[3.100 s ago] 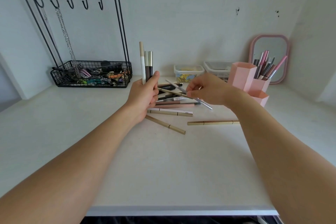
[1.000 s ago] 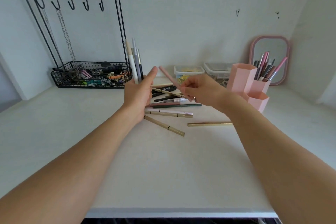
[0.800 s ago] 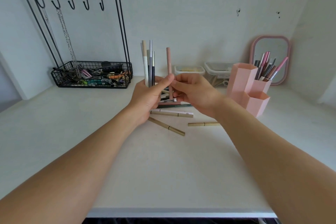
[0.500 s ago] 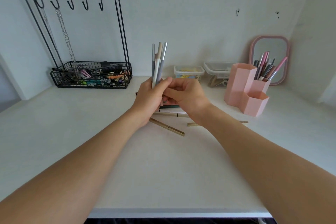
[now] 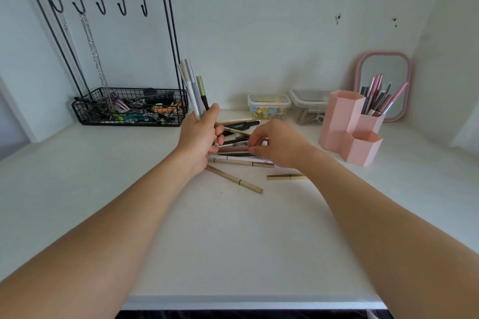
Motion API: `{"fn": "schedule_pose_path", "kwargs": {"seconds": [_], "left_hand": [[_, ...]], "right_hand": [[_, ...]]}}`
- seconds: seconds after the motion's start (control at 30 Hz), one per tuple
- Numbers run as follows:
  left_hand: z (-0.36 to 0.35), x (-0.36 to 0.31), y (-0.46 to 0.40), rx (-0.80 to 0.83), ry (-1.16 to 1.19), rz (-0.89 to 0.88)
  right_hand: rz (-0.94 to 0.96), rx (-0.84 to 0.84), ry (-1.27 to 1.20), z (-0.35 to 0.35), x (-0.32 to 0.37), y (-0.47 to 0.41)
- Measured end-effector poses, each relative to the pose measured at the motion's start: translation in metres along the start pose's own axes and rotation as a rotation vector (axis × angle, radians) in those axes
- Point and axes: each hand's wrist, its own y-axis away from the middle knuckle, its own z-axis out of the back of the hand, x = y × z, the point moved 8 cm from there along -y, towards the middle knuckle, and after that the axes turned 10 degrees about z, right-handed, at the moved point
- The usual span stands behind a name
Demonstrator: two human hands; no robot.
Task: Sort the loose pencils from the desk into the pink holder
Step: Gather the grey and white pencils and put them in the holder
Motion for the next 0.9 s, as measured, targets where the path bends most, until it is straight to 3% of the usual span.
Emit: {"fn": "schedule_pose_path", "kwargs": {"seconds": [0.3,0.47,0.6,0.77,0.9], "left_hand": [[0.007,-0.001,0.0,-0.037,0.048,0.014],[0.008,-0.007,0.004,-0.073,0.058,-0.041],[0.006,-0.006,0.003,-0.042,0.086,-0.03],[-0.004,0.001,0.005,0.056,0.068,0.027],[-0.018,-0.001,0.011,0.168,0.069,-0.004]], "right_hand": [[-0.026,0.112,-0.017,-0.001,0.001,0.002],[-0.09,0.014,-0.126,0.02,-0.002,0.003],[-0.313,-0.177,-0.504,0.028,-0.021,0.009],[-0.3,-0.148,-1.215,0.003,0.004,0.007],[-0.252,-0.084,-1.312,-0.013,0.022,0.006]]}}
